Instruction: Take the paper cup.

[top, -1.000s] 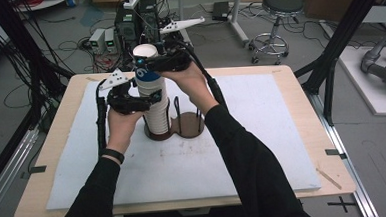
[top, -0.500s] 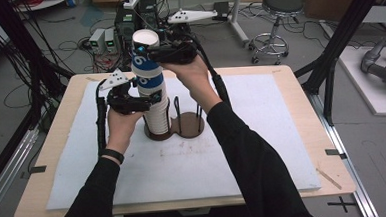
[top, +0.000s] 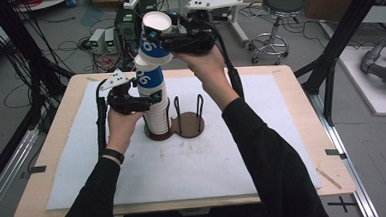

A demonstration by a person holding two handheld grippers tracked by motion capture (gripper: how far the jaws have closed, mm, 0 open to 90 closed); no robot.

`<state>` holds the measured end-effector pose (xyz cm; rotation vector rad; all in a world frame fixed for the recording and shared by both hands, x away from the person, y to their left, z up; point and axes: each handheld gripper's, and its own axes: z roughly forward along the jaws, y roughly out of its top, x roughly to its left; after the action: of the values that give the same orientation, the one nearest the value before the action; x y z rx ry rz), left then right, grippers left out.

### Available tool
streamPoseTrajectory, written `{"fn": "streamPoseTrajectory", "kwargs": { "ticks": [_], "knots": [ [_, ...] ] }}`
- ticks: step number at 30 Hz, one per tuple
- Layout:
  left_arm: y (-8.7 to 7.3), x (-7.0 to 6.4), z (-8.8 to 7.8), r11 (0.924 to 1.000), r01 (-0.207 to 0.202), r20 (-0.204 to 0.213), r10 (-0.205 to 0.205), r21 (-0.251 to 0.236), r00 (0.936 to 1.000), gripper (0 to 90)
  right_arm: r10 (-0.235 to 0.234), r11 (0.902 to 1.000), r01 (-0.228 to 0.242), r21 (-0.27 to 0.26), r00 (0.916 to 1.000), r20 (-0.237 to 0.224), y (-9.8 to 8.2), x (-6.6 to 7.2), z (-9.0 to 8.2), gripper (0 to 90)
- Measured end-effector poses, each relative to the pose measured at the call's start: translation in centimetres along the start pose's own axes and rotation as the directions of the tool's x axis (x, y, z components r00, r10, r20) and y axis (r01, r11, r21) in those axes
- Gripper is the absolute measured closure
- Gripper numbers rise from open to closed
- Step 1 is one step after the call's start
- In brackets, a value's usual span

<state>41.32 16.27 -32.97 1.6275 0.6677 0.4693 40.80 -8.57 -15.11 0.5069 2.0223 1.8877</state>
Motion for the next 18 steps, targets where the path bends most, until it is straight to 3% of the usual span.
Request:
{"fn": "streamPoseTrajectory", "kwargs": {
  "ticks": [9, 13, 18],
  "knots": [
    [0.0, -0.1, 0.0, 1.0, 0.0, -0.001, 0.0, 0.003, 1.0, 11.2, -0.047, 0.9982, 0.046, 0.039, 0.9988, 0.012, -0.3, -0.3, -3.5, 30.3],
    [0.0, -0.1, 0.0, 1.0, 0.0, -0.004, 0.0, 0.005, 1.0, 11.2, -0.069, 0.9959, 0.067, 0.061, 0.9974, 0.021, -1.3, -0.5, -5.4, 30.3],
    [0.1, -0.1, 0.0, 1.0, 0.001, -0.004, 0.0, 0.006, 1.0, 11.2, -0.062, 0.9944, 0.059, 0.088, 0.9974, 0.038, -3.0, -1.1, -7.8, 30.3]
  ]
}}
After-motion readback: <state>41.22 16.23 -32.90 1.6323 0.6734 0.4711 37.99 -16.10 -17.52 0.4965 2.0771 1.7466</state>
